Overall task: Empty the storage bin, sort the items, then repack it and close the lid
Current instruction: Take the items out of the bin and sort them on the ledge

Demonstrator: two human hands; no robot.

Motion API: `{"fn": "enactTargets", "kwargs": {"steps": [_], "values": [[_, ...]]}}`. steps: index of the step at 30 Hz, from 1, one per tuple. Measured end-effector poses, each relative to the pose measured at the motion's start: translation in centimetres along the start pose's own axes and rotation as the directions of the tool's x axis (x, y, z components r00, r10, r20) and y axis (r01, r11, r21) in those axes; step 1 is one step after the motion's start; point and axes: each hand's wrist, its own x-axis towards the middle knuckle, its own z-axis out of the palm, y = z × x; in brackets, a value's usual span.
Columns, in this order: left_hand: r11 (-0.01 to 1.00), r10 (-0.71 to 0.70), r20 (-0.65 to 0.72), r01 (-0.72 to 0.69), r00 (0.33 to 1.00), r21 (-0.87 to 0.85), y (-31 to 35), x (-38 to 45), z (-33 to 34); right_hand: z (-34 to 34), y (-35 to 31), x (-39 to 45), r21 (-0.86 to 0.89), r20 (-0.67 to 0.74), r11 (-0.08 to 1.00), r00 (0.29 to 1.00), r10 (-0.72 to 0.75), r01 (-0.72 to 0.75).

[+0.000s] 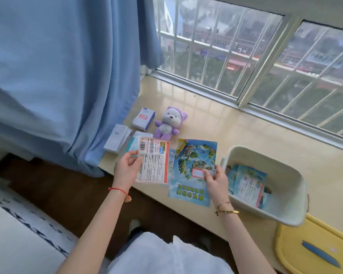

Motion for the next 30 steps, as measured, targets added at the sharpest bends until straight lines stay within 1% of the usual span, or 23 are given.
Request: {"fn": "enactTargets", "kwargs": {"steps": [4, 6, 9, 12, 16, 21, 23, 26, 30], "values": [[0.998, -0.024, 0.045, 0.021, 0.999, 0.055, -0.4, 3.9, -5.5, 7.3, -0.2, 0.5, 0.020, -0.014, 0.995, 0.995, 0.096, -0.096], [0.996, -0.045, 0.063, 0.040, 0.997, 0.085, -0.8, 6.0, -7.6, 10.2, 0.1, 1.2, -0.003, -0.028, 0.990, 0.989, 0.143, -0.143], [0.987, -0.085, 0.091, 0.072, 0.992, 0.141, -1.5, 9.0, -9.3, 13.5, 1.1, 3.1, -0.068, -0.057, 0.975, 0.976, 0.208, -0.212], [0.979, -0.115, 0.117, 0.093, 0.986, 0.181, -2.1, 11.9, -9.7, 16.0, 3.5, 6.2, -0.132, -0.083, 0.954, 0.962, 0.260, -0.270], [0.970, -0.153, 0.142, 0.121, 0.978, 0.210, -3.6, 15.4, -8.7, 18.4, 4.1, 9.3, -0.228, -0.094, 0.923, 0.950, 0.297, -0.311], [0.970, -0.192, 0.134, 0.168, 0.972, 0.174, -5.5, 19.2, -5.6, 21.1, 6.5, 13.2, -0.302, -0.070, 0.892, 0.941, 0.332, -0.337], [0.971, -0.200, 0.144, 0.176, 0.969, 0.163, -6.1, 20.4, -4.1, 21.7, 7.6, 14.3, -0.329, -0.083, 0.876, 0.935, 0.344, -0.352], [0.970, -0.210, 0.157, 0.187, 0.965, 0.154, -6.5, 21.7, -2.0, 21.8, 8.7, 15.2, -0.358, -0.087, 0.856, 0.926, 0.367, -0.373], [0.960, -0.243, 0.190, 0.206, 0.951, 0.191, -7.0, 22.8, 1.1, 20.0, 9.4, 15.5, -0.411, -0.103, 0.820, 0.914, 0.393, -0.399]]}}
